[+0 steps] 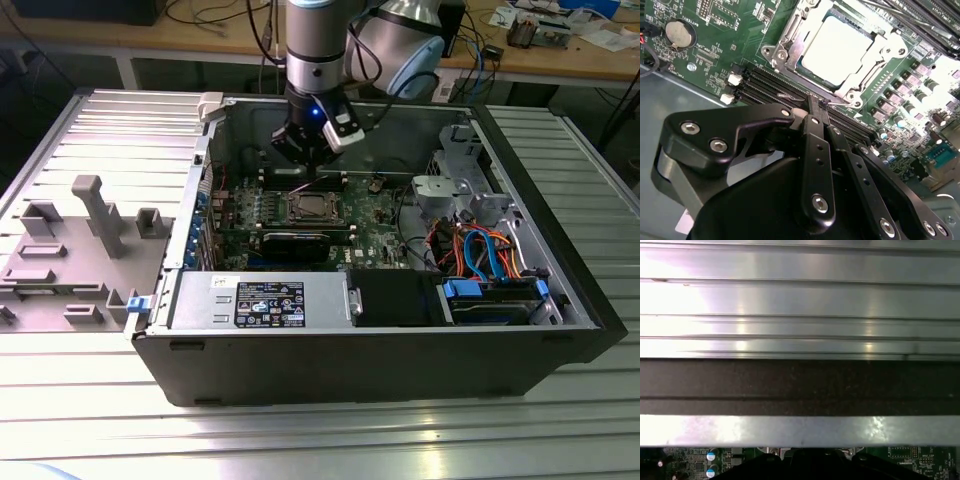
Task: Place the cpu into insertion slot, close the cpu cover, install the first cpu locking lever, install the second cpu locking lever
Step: 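Install the first cpu locking lever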
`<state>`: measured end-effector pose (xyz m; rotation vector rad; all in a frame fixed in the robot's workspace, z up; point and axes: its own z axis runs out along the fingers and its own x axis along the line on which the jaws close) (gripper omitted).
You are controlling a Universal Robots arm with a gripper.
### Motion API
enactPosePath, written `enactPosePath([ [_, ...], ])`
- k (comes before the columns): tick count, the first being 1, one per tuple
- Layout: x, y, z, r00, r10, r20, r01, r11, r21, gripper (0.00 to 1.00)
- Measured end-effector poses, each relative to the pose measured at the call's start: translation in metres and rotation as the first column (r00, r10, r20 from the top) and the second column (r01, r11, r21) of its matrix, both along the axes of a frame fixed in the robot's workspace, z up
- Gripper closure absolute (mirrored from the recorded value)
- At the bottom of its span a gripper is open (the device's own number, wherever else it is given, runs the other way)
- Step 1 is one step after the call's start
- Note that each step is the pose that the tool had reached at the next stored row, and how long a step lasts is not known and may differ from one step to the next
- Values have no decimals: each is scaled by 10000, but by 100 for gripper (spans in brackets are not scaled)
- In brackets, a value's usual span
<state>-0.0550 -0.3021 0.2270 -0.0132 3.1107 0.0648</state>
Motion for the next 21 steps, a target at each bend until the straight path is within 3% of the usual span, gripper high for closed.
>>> enactPosePath([
  [21,152,6,-66,9999,-142,0,142,9999,6,89],
])
